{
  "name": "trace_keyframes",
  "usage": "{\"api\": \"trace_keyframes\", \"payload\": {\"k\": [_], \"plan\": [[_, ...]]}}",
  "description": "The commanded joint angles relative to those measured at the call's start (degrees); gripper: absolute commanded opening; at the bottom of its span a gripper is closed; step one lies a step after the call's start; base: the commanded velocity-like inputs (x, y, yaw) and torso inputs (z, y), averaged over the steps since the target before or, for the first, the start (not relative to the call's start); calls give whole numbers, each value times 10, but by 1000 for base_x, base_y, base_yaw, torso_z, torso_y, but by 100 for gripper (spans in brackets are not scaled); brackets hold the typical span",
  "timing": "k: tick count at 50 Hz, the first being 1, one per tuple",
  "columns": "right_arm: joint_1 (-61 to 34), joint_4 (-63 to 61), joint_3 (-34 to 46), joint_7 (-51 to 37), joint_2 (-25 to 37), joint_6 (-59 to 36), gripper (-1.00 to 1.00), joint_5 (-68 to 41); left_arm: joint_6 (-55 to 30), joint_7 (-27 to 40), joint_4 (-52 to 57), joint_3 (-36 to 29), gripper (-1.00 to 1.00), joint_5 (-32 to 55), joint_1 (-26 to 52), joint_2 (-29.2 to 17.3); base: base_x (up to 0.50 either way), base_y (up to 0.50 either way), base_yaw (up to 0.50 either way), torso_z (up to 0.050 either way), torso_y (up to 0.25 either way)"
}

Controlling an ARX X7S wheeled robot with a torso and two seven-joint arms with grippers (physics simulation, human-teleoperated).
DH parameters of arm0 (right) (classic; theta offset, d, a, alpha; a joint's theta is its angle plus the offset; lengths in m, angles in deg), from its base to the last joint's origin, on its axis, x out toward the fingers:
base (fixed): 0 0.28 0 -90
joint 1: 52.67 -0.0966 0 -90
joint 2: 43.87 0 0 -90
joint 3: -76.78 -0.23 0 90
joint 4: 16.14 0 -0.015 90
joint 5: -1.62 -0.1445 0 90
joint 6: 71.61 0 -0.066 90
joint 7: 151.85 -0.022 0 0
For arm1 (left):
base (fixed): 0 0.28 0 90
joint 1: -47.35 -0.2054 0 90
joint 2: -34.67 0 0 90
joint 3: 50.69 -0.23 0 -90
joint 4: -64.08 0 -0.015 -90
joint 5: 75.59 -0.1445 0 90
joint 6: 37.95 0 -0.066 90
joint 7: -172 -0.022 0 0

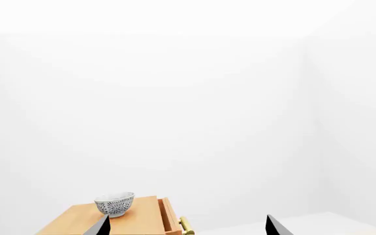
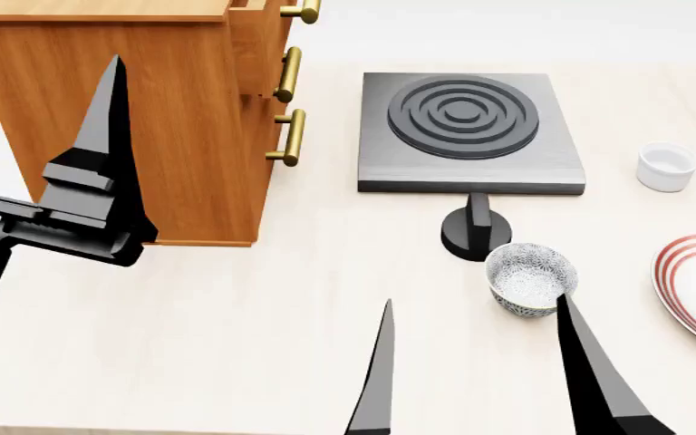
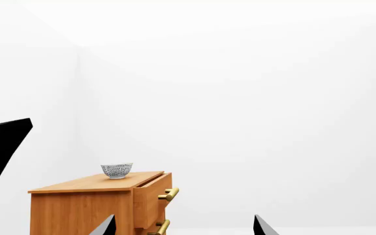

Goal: Pick the akita bowl on the wooden cabinet and place it on the plate.

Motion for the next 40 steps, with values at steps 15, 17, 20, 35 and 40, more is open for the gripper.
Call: {"api": "trace_keyframes", "payload": {"k": [15,17,20,35,40], "plan": [[3,-8,6,-9,13,22,100,-13,-207,10,-51,21,100,82,324,16,0,0,0,0,0],[3,-8,9,-10,15,23,100,-12,-229,10,-66,31,100,92,343,23,0,0,0,0,0],[2,-9,10,-11,18,25,100,-15,-264,10,-110,62,100,110,368,42,0,0,0,0,0],[-4,-9,17,-22,30,28,100,-29,-366,158,-311,172,100,227,449,85,0,0,0,0,0],[-4,-8,19,-22,34,35,100,-32,-347,178,-305,158,100,241,453,73,71,-14,0,0,0]]}}
